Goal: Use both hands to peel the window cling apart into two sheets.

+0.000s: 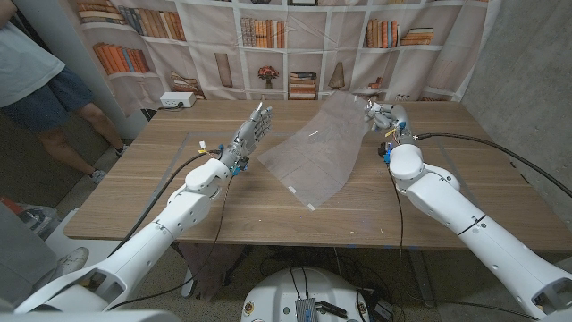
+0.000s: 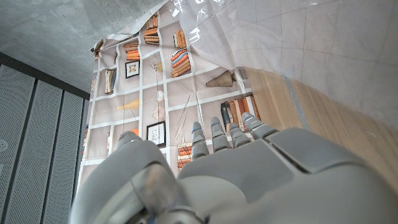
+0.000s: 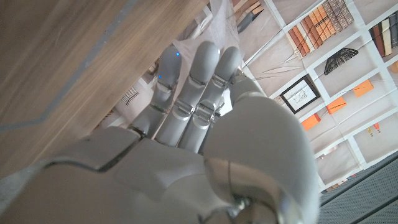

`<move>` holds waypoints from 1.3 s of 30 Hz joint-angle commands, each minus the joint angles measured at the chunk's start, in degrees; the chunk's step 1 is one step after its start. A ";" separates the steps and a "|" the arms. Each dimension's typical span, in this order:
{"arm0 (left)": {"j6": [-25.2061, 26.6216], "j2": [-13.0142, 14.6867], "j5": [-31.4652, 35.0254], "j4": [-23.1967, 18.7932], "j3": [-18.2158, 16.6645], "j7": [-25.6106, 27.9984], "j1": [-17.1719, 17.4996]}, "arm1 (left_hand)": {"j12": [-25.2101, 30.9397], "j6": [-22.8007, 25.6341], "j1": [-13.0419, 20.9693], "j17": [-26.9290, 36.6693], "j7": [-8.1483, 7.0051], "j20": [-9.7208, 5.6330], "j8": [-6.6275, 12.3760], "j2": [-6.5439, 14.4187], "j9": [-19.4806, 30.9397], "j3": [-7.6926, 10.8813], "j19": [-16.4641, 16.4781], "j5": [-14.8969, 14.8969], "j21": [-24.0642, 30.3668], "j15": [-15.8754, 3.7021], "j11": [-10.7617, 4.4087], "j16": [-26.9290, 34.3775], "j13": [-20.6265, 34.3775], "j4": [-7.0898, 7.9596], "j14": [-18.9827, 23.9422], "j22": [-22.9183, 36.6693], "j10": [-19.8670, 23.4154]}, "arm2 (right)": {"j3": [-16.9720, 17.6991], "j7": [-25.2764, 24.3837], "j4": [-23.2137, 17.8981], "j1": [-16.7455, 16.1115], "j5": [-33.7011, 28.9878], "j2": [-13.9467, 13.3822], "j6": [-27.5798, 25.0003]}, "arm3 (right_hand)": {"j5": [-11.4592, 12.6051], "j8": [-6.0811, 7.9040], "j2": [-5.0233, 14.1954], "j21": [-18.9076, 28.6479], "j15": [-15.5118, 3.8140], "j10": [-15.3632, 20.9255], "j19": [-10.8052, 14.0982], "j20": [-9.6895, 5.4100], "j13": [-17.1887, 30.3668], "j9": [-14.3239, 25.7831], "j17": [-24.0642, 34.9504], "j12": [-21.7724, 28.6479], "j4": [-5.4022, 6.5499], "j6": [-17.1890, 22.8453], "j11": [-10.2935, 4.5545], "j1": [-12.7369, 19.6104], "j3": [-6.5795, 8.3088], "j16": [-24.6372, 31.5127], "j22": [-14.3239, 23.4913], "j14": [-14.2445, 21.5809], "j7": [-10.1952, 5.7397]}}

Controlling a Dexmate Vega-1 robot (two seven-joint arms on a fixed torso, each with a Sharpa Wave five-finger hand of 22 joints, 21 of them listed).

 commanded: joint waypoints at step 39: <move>1.21 0.35 0.73 -0.90 0.22 0.77 -1.04 | -0.13 0.67 -0.07 0.18 0.30 -0.51 -0.15 0.00 0.10 -0.50 -0.35 -0.03 0.49 -0.19 0.12 0.34 0.16 0.18 -0.82 0.33 0.62 | 0.85 2.72 12.82 4.57 -14.93 1.42 25.39 | -10.05 0.90 3.74 0.05 0.05 -6.25 -5.67 -8.41 3.90 7.93 0.42 -2.25 4.72 -5.92 -0.98 -1.42 3.13 1.15 -1.20 -6.79 -2.69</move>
